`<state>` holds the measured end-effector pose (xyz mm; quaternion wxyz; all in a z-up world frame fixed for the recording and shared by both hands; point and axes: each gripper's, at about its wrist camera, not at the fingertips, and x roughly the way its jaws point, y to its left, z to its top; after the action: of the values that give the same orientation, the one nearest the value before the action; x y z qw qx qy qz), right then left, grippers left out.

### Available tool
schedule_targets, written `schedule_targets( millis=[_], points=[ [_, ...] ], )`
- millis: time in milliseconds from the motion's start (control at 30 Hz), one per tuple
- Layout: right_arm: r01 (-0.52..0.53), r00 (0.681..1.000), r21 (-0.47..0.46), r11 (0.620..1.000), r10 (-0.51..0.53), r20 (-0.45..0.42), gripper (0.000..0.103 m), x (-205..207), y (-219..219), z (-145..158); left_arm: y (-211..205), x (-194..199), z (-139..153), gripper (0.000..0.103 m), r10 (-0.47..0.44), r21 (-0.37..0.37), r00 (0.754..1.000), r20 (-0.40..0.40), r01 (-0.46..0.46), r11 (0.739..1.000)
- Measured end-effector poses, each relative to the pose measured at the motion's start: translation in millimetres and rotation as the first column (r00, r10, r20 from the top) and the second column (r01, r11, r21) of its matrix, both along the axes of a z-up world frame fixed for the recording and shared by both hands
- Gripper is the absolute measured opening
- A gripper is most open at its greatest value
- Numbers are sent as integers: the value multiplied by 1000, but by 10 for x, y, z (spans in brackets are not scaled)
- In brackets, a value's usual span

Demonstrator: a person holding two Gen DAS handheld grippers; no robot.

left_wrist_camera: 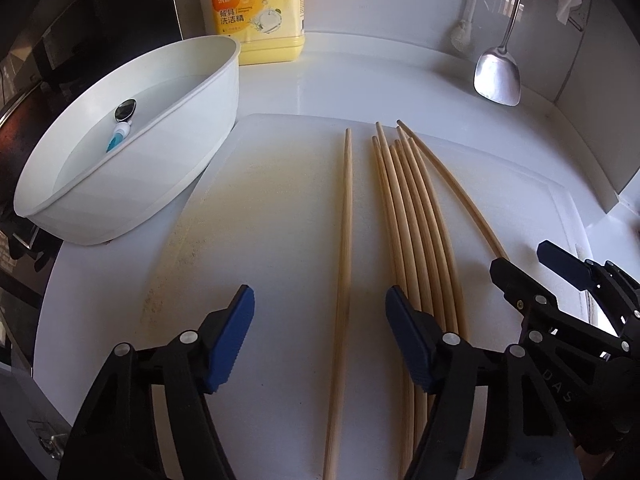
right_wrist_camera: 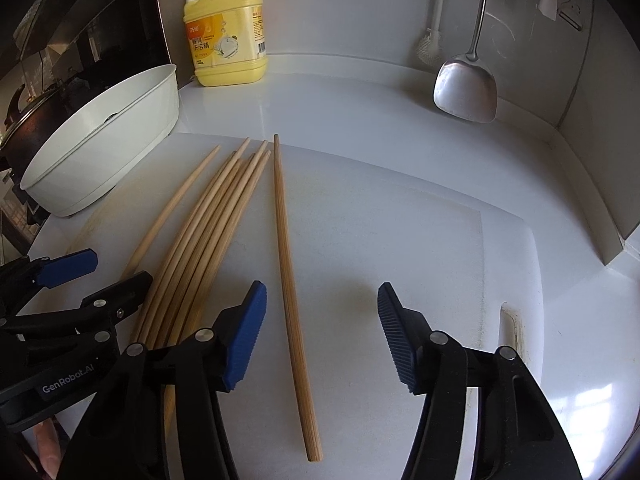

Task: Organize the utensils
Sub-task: 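Close the right tool on the separated chopstick and lift it, then carry a chopstick in each tool over the basin and open both tools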

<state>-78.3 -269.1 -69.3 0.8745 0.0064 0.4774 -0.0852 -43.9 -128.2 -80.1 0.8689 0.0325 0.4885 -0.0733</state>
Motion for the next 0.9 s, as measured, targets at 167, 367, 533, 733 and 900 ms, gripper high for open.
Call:
schedule_targets(
  millis=[167,367,533,733,900],
  points=[
    [-19,1000,-1,1000,19,-4,13,1,78,19,-37,-7,35,30,-20,-3,1000,2,20,1000],
    [-25,1000,8,1000,25,-14,6,6,131,27,-35,9,39,8,-45,0,999,-9,45,999],
    [18,1000,87,996,-18,0,6,-75,52,78,30,6,53,7,-39,-26,999,-33,38,999],
    [31,999,110,994,-34,25,6,-153,75,261,74,-47,262,7,-57,-51,998,-11,57,997],
    [7,997,118,993,-15,73,6,-175,157,565,186,-72,626,7,-52,-75,998,22,54,996]
  ],
)
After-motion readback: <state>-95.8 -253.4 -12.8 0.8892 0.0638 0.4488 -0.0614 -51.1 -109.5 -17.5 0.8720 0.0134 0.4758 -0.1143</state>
